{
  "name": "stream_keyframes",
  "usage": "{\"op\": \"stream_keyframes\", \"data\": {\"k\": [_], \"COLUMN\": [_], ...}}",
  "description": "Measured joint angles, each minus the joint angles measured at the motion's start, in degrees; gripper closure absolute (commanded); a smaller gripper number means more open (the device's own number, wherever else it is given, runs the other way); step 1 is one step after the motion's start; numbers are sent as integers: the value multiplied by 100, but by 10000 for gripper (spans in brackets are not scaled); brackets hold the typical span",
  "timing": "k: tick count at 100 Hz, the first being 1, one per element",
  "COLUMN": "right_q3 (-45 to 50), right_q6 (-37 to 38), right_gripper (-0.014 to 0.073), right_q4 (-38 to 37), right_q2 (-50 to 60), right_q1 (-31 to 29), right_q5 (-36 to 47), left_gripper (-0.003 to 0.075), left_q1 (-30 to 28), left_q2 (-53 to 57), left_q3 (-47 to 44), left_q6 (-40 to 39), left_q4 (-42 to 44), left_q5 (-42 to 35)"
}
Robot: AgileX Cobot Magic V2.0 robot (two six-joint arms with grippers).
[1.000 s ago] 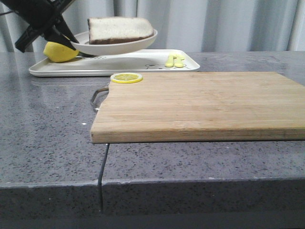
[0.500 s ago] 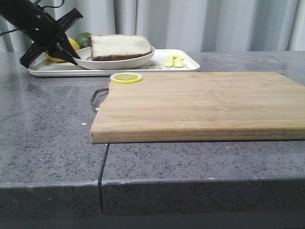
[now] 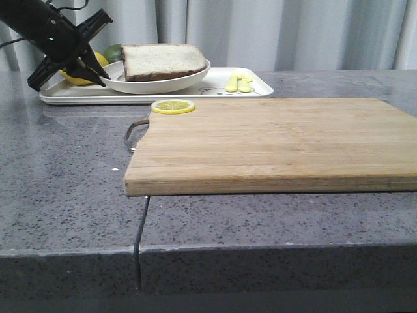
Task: Place bread and move sandwich to tray
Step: 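Lower the plate onto the tray beside the lemon and release it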
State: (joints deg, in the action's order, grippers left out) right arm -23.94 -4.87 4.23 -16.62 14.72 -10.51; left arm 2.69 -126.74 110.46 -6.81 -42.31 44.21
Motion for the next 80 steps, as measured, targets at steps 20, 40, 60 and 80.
{"op": "stream_keyframes", "data": {"k": [20,40,60,80], "right_q3": [0,0,0,0], "right_q6": [0,0,0,0], "right_gripper": [105,105,105,105], "right_q4": [0,0,0,0], "right_q2": [0,0,0,0], "right_q1": [0,0,0,0], "right_q5": [0,0,0,13], "left_gripper": [740,740,739,738], "left_q1": [0,0,0,0], "left_q2": [-3,-3,-3,-3], "left_q3": [0,0,0,0], "left_q6": [0,0,-2,-2], "left_q4": [108,183,213,213], "left_q5": [14,25,25,25]}}
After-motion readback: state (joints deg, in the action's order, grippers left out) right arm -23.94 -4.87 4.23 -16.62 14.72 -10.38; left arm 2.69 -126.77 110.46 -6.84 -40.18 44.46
